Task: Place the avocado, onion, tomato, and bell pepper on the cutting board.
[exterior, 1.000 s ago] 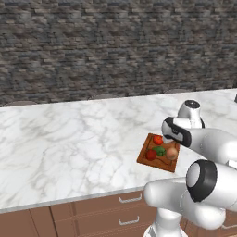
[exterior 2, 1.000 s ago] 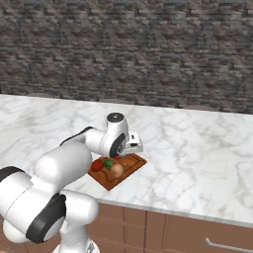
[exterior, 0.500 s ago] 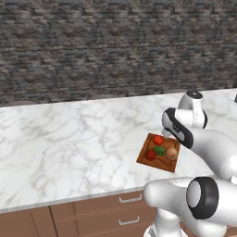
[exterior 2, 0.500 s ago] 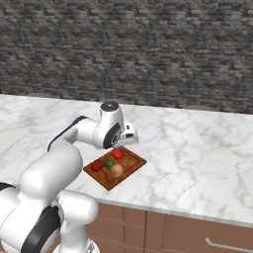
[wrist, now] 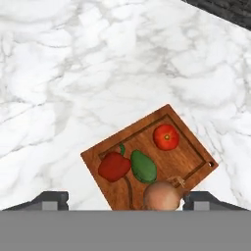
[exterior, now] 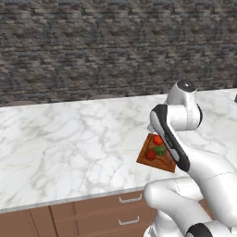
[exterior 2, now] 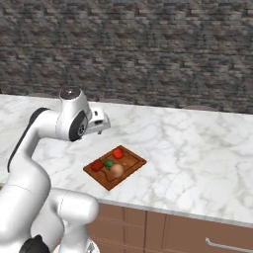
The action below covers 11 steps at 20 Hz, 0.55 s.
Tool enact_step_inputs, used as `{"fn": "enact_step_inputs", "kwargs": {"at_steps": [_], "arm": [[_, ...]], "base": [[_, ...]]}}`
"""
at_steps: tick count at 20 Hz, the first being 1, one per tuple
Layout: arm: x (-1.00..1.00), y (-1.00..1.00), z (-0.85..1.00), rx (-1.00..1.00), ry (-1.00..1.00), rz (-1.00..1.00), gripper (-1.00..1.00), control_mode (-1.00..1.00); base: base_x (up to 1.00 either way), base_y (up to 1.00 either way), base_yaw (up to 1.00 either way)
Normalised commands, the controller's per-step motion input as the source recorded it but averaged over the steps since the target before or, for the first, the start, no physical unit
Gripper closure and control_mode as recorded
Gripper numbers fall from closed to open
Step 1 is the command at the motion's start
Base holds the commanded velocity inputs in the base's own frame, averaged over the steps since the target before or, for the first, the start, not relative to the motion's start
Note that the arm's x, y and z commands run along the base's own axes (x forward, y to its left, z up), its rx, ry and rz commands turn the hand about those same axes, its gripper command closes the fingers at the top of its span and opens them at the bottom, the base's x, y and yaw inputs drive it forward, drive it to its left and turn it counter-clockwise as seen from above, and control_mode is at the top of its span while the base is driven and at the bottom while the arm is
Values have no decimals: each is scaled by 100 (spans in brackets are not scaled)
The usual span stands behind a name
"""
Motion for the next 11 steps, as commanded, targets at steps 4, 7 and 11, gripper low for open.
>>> {"fn": "enact_step_inputs", "kwargs": {"at_steps": [4,7,11], "arm": [[-41,100,37,-10,-6,7,-100,-100],[-54,100,29,-7,-12,11,-100,-100],[-58,89,22,-9,-23,12,-100,-100]], "base": [[0,0,0],[0,0,0],[0,0,0]]}}
